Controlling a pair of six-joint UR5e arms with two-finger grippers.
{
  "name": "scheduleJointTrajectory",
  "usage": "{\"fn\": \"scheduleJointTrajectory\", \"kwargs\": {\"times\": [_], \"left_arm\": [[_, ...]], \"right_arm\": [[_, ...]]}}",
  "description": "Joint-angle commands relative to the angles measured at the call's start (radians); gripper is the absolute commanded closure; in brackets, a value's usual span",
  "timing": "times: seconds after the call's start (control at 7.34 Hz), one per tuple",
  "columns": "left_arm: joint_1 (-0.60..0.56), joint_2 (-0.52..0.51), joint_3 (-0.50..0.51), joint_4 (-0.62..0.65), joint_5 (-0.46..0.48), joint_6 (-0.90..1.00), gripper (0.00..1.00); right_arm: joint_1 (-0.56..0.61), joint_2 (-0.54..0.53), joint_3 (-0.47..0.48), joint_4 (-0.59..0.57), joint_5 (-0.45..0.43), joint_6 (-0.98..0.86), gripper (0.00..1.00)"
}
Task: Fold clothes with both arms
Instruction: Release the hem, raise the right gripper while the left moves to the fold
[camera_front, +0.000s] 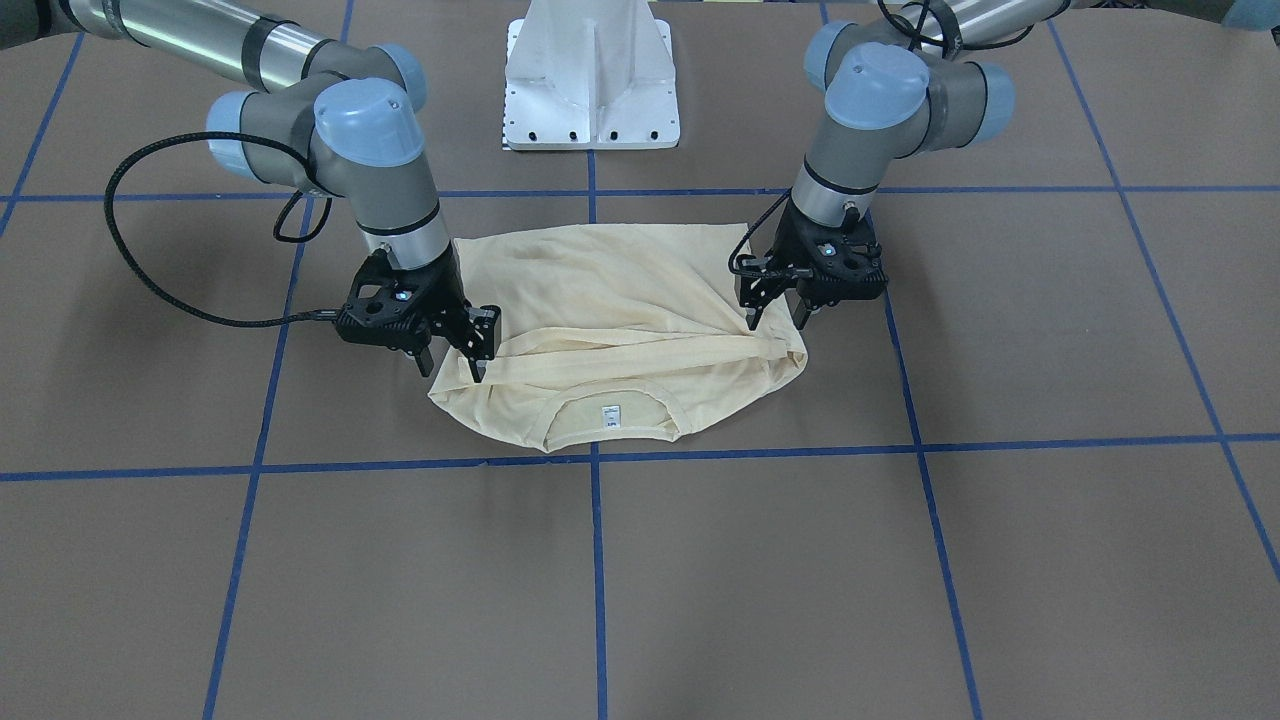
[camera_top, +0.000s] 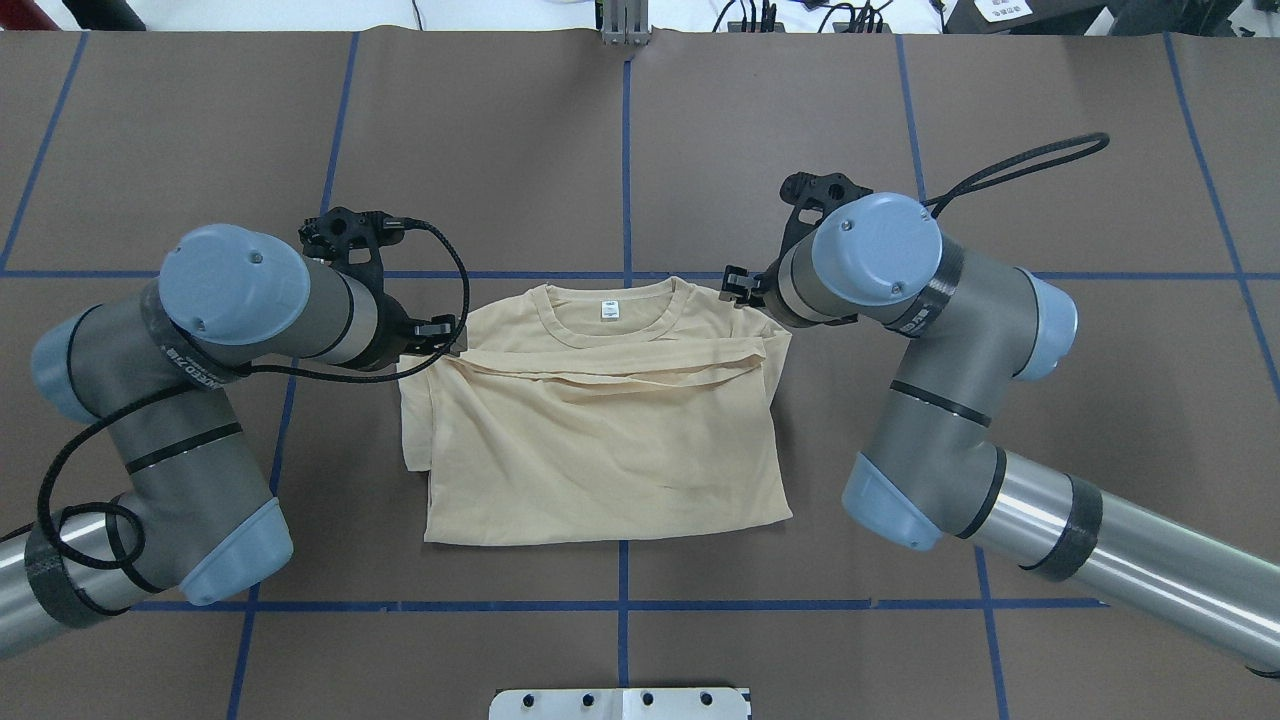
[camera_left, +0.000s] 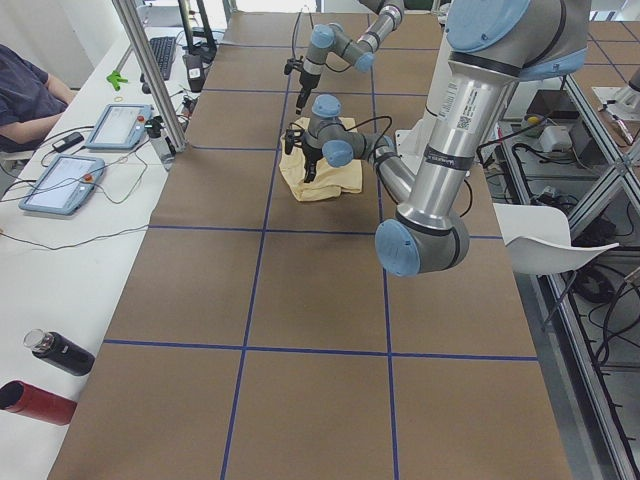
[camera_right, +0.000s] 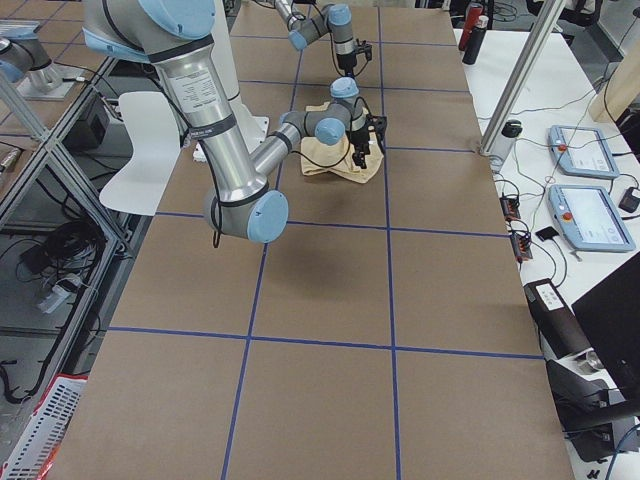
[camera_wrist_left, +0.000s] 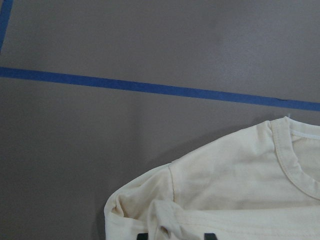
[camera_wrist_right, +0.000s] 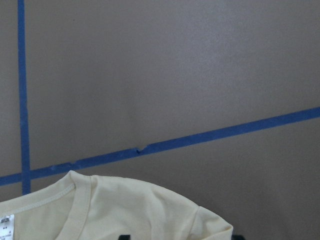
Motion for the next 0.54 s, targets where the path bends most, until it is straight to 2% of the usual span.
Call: {"fn": "scheduleJointTrajectory", "kwargs": {"times": [0.0, 0.14, 0.41], "left_arm": [[0.007, 0.067, -0.086, -0.007, -0.078, 0.011, 0.00], [0.051, 0.102, -0.119, -0.009, -0.073, 0.010, 0.00], [0.189, 0.118, -0.116, -0.027, -0.011, -0.091, 0.00]], "right_arm": [[0.102, -0.016, 0.009, -0.003, 0.160, -0.104, 0.00], [0.121, -0.029, 0.009, -0.003, 0.170, -0.151, 0.00], [0.135, -0.043, 0.007, -0.002, 0.170, -0.186, 0.00]]}}
